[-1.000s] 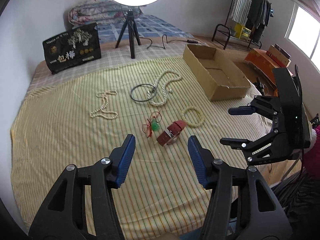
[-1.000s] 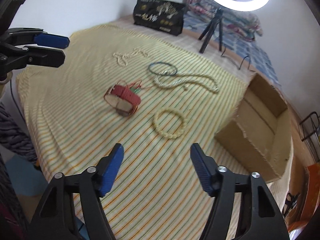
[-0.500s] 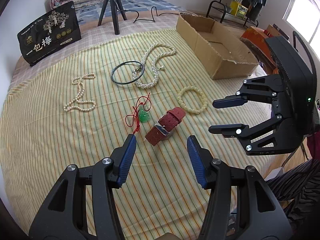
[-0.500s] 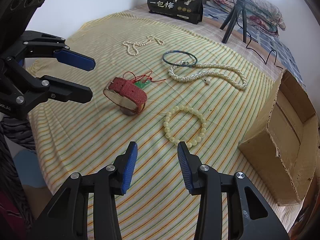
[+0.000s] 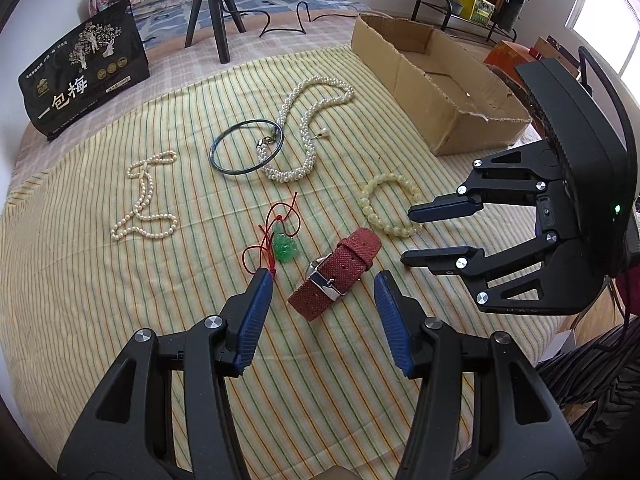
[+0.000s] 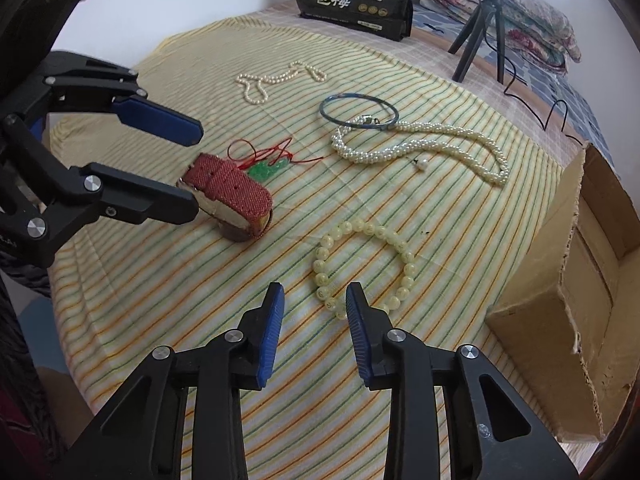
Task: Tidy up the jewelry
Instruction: 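Close the right tool on the cream bead bracelet while the left tool grasps the red watch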
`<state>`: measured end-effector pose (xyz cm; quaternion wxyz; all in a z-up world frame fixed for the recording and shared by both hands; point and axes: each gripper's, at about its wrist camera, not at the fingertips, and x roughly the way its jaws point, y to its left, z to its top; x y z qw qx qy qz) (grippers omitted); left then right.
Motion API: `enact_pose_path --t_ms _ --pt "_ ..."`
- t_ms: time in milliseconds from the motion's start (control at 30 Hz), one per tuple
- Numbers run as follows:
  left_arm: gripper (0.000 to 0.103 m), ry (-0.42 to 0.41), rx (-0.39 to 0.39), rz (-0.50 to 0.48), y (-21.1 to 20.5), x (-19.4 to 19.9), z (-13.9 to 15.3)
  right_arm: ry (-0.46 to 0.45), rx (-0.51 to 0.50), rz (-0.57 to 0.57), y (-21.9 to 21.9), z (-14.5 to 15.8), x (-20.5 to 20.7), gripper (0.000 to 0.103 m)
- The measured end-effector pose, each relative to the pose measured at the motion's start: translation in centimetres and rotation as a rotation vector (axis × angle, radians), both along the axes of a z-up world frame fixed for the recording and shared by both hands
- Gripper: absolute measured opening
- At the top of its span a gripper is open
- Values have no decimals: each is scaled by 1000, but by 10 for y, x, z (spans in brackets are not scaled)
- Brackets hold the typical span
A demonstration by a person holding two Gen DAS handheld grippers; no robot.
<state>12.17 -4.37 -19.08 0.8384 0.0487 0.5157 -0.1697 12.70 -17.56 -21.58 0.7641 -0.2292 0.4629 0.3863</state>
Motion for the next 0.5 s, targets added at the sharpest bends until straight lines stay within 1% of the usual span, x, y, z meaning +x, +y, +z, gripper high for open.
enact_pose_path --t_ms 100,133,167,233,300,333,400,467,500 --pt "55 4 7 -10 -2 0 -3 -20 -27 11 3 -4 -2 29" --pt "51 3 8 -13 -3 0 -4 -25 -31 11 4 -5 -2 27" --pt "45 5 12 -14 -4 1 -4 -29 -35 9 4 -5 -2 25" --pt "43 9 8 -10 -3 2 -5 -42 -49 4 4 -5 -3 13" --pt "40 11 6 -8 -2 2 -6 -49 -60 4 4 -6 -2 10" --pt "35 14 10 -9 -2 2 -7 -44 -59 1 4 -6 -2 7" --pt "31 13 10 -9 -2 1 -8 -43 -57 -5 4 -6 -2 7" --pt "20 16 1 -14 -2 0 -7 -44 -56 -8 4 -5 -2 6" --pt "18 16 -4 -14 -1 0 -6 -43 -54 -11 3 -4 -3 6"
